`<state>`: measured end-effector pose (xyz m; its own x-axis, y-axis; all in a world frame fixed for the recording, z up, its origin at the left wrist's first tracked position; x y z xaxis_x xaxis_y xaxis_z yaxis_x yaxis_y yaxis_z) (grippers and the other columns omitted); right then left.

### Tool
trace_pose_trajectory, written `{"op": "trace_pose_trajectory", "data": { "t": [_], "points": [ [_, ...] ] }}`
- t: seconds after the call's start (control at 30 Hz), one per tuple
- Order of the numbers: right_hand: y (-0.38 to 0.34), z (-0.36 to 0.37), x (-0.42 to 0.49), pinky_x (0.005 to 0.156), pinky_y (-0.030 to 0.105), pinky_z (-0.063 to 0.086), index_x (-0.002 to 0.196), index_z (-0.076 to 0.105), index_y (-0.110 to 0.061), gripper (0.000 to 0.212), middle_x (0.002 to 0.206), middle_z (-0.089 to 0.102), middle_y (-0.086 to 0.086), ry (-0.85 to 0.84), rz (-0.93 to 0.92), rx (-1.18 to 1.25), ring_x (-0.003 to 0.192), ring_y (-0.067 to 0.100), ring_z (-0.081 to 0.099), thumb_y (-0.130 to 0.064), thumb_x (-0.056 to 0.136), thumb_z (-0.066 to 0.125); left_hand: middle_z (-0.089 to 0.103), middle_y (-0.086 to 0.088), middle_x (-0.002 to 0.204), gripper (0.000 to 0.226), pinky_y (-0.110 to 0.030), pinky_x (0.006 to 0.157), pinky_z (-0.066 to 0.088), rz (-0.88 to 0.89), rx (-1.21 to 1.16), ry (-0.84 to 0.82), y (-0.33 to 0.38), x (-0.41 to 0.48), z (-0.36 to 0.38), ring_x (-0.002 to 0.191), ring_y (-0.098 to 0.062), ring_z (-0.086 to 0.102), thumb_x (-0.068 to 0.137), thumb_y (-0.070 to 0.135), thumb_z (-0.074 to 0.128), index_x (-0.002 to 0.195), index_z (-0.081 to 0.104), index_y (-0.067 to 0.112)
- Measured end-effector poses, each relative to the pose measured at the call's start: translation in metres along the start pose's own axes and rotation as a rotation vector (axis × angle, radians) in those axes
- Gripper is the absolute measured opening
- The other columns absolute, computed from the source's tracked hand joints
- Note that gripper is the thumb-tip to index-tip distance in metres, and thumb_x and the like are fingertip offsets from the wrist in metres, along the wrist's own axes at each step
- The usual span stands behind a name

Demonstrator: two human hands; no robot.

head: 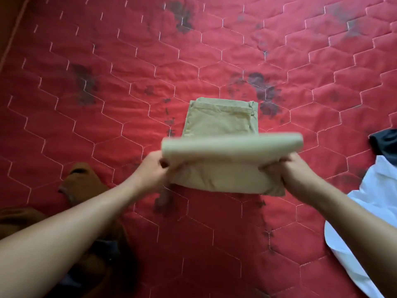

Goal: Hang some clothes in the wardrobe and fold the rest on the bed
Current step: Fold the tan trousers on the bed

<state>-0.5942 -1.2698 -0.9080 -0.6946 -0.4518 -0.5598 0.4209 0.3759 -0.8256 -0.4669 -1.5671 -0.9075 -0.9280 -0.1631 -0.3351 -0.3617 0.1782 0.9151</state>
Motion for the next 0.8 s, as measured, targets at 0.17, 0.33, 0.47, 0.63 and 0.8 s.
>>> {"op": "trace_pose_trajectory", "data": {
  "t": [0.17,0.33,0.47,0.63,0.8],
  "points": [
    [0.031,-0.002,0.046,0.087,0.04,0.055,0.129,0.066,-0.014,0.054,0.12,0.073,0.01,-0.166,0.3,0.203,0.109,0.031,0.07,-0.022,0.077,0.077,0.076,-0.001,0.103,0.019,-0.023,0.076,0.057,-0.342,-0.272,-0.002,-0.043,0.031,0.014,0.095,-0.017,0.07,0.097,0.011,0.062,0.115,0.068,0.01],
    [0.1,0.013,0.018,0.089,0.042,0.058,0.126,0.067,-0.008,0.063,0.122,0.072,0.015,-0.265,0.509,0.198,0.108,0.031,0.071,-0.017,0.067,0.086,0.066,0.015,0.127,0.039,-0.033,0.098,0.05,-0.251,0.173,-0.163,-0.065,0.009,0.012,0.116,-0.006,0.063,0.097,0.039,0.061,0.133,0.049,0.034],
    [0.126,0.032,-0.017,0.1,0.052,0.052,0.121,0.068,-0.002,0.048,0.118,0.072,0.02,-0.286,0.586,0.172,0.106,0.035,0.069,-0.008,0.076,0.082,0.064,0.018,0.126,0.035,-0.036,0.101,0.048,-0.271,0.358,-0.111,-0.075,-0.029,0.016,0.117,-0.007,0.061,0.099,0.044,0.056,0.132,0.047,0.038],
    [0.143,0.05,-0.06,0.096,0.045,0.056,0.124,0.067,-0.005,0.043,0.118,0.073,0.015,-0.302,0.624,0.148,0.108,0.033,0.071,-0.012,0.083,0.078,0.068,0.02,0.122,0.045,-0.039,0.102,0.05,-0.319,0.222,-0.089,-0.085,-0.083,0.037,0.115,-0.003,0.064,0.089,0.05,0.06,0.131,0.057,0.036],
    [0.102,0.046,-0.05,0.092,0.043,0.055,0.117,0.07,-0.007,0.029,0.115,0.074,0.013,-0.147,0.393,0.212,0.106,0.031,0.072,-0.016,0.089,0.072,0.073,0.005,0.113,0.028,-0.05,0.097,0.053,-0.257,-0.053,0.066,-0.063,-0.062,0.037,0.107,-0.017,0.069,0.092,0.039,0.055,0.118,0.063,0.03]
  ]
}}
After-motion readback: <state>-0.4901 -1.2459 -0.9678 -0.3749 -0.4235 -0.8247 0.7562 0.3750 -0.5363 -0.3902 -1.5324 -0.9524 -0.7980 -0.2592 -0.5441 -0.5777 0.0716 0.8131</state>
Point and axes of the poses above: each hand's wrist, its own x-axis towards the middle knuckle, its own z-axis out of the palm, y = z × x, the point moved 7 cm from there along x, towards the middle knuckle
